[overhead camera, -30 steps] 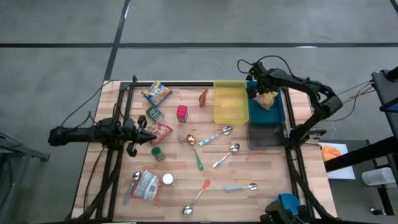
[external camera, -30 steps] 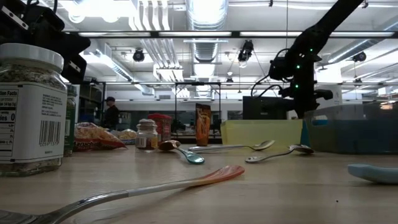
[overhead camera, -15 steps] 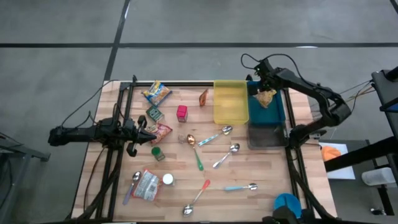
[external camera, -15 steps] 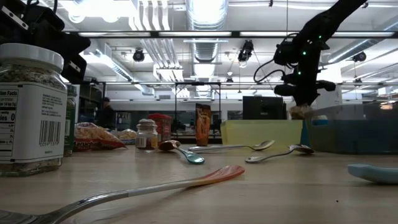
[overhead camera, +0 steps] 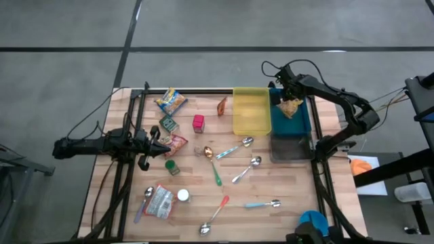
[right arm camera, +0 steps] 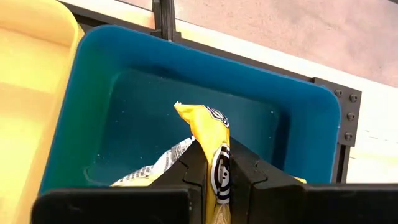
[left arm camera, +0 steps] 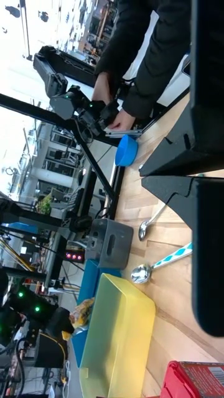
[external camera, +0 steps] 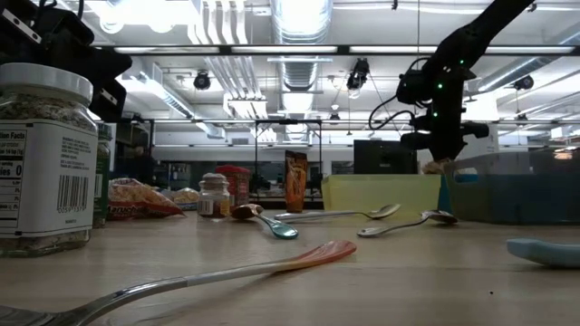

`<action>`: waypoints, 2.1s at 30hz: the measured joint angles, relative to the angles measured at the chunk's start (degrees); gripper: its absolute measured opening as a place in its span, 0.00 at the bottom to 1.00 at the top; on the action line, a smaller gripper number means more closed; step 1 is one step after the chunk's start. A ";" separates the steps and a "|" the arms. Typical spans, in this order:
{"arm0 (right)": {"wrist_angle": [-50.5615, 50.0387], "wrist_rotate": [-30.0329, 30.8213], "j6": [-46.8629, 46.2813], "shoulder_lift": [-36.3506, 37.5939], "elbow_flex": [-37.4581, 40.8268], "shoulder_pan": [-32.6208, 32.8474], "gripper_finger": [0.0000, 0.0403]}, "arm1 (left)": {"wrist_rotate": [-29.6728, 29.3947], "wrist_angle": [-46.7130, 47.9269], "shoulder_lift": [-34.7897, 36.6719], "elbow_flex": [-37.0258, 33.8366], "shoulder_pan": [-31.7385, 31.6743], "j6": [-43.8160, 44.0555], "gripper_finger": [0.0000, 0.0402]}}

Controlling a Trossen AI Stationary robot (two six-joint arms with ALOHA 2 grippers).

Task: Pick & Place Food Item
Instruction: Put the yellow noodle pack into the blue bin, then put the red noodle pack into the blue bin

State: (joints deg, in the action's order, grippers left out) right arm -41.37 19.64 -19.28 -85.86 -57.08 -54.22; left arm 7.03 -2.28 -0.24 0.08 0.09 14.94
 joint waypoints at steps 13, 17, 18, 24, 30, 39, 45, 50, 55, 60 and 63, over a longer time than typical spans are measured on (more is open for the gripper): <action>0.10 -0.40 0.40 0.15 0.00 -0.63 0.38 | 0.02 0.00 -0.01 -0.02 0.01 0.00 0.00; 0.12 -0.39 0.42 0.29 0.00 -0.59 0.43 | 0.02 0.00 0.00 -0.01 -0.02 0.00 0.00; 0.12 -0.39 0.42 0.44 0.00 -0.59 0.44 | 0.02 -0.01 -0.01 -0.02 -0.01 -0.02 0.00; 0.12 -3.21 0.43 3.30 -0.03 -0.50 0.45 | 0.01 0.02 -0.01 0.00 -0.02 -0.02 0.00; 0.24 -6.43 0.18 9.47 -0.15 0.82 0.45 | 0.02 0.01 -0.01 -0.01 0.00 -0.01 0.00; 1.12 -6.47 -0.11 19.17 -0.15 9.29 0.45 | 0.00 -0.01 0.00 0.00 0.01 0.00 0.00; 3.68 -5.16 0.23 25.34 1.02 18.34 0.45 | 0.01 0.01 0.00 0.00 -0.01 -0.02 0.00; 13.79 -3.39 0.45 32.34 7.29 26.05 0.45 | 0.02 -0.01 0.01 -0.02 -0.02 0.00 0.00; 25.04 -3.00 2.11 39.37 16.71 31.48 0.45 | 0.00 0.00 0.01 0.00 -0.02 0.00 0.00; 33.90 -2.95 3.41 46.33 25.19 34.65 0.45 | 0.00 0.01 0.01 -0.01 0.00 0.00 0.00; 34.82 -2.91 3.46 50.69 28.38 35.17 0.45 | 0.02 -0.01 -0.01 0.00 0.01 -0.02 0.00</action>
State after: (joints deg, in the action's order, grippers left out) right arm -6.55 16.73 -15.81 -35.17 -28.69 -19.05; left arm 7.05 -2.28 -0.25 0.08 0.10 14.92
